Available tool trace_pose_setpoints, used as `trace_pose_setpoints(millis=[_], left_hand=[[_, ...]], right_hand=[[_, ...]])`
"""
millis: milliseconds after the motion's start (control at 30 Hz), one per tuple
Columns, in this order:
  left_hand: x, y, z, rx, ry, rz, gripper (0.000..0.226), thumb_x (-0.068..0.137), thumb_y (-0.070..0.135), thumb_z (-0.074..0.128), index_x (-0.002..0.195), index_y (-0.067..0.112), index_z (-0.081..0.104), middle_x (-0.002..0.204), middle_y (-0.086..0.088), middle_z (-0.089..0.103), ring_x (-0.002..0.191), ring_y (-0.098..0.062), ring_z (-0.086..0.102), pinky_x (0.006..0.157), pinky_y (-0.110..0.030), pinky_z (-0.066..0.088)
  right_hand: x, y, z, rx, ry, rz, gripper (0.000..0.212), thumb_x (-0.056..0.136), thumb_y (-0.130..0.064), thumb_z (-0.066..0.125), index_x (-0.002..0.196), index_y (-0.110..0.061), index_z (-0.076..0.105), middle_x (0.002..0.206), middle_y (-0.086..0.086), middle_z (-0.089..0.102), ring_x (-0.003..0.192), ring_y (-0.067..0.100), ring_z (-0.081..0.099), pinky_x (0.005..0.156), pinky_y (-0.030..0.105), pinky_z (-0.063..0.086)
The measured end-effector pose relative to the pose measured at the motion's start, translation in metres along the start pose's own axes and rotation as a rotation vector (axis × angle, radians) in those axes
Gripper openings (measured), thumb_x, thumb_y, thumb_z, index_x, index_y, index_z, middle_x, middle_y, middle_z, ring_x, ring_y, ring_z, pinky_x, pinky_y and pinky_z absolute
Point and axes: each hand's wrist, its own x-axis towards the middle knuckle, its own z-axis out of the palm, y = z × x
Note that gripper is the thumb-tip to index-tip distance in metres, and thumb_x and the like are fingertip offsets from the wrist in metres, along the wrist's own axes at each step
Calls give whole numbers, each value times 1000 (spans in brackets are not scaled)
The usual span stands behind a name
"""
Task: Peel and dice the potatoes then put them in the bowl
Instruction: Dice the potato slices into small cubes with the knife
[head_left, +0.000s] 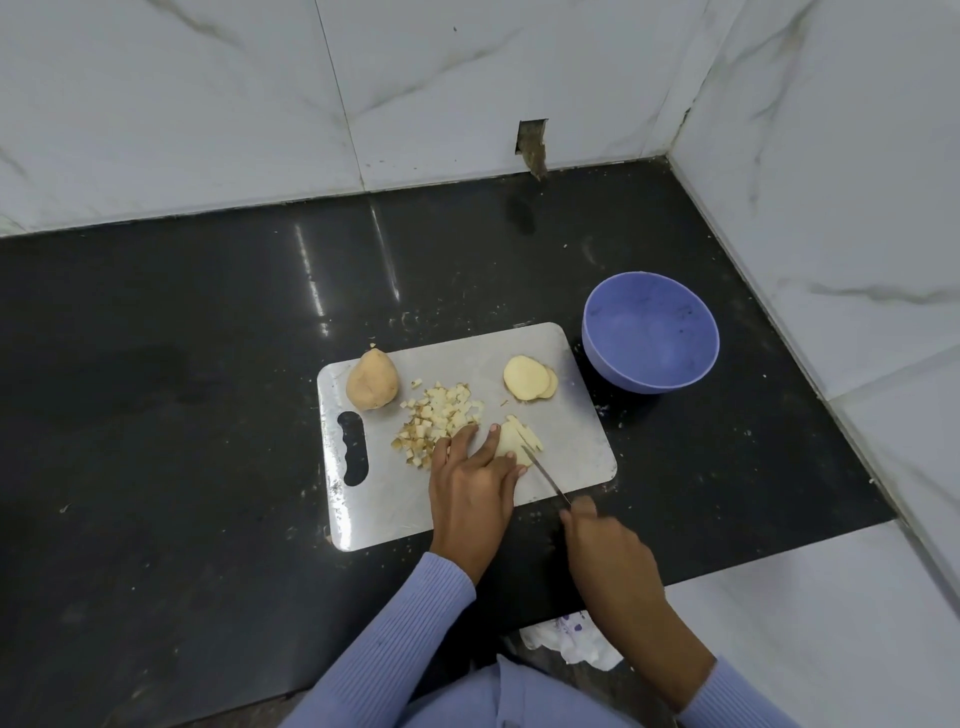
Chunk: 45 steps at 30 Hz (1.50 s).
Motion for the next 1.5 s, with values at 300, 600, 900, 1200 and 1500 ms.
trace_pose_setpoints(millis=[300,600,900,1200,1500], left_hand=[[-3,-1,2,2,15,6,7,72,17,81,72,13,75,109,-10,70,104,-34,60,89,-39,33],[-6,-3,2,-16,112,22,10,74,18,81,79,13,75,94,-9,63,92,-28,53,77,-37,37],[-4,-5,2,-3,100,29,10,72,19,82,78,14,74,95,-7,66,92,-25,52,75,-35,33],[-4,-6,0,-2,89,33,9,72,19,82,75,15,74,94,-6,67,91,-26,57,79,-35,32],[-7,-10,-2,-15,90,57,10,72,14,82,79,14,76,96,-6,68,92,-25,56,79,-34,33]], right_hand=[[-8,14,4,71,-15,57,24,104,-36,19,93,-21,34,79,-4,51,68,13,52,62,22,39],[3,-11,-16,129,51,-39,37,103,-38,22,103,-13,48,85,4,60,80,22,62,72,33,49],[24,-26,-7,26,25,-43,31,105,-30,22,112,-9,44,100,10,64,91,27,63,66,32,40],[-15,6,8,38,-36,17,31,104,-37,20,110,-17,43,81,-4,50,81,15,63,74,26,50],[-10,2,-7,105,-10,7,32,103,-38,21,97,-17,44,82,-1,55,76,17,59,67,26,45]])
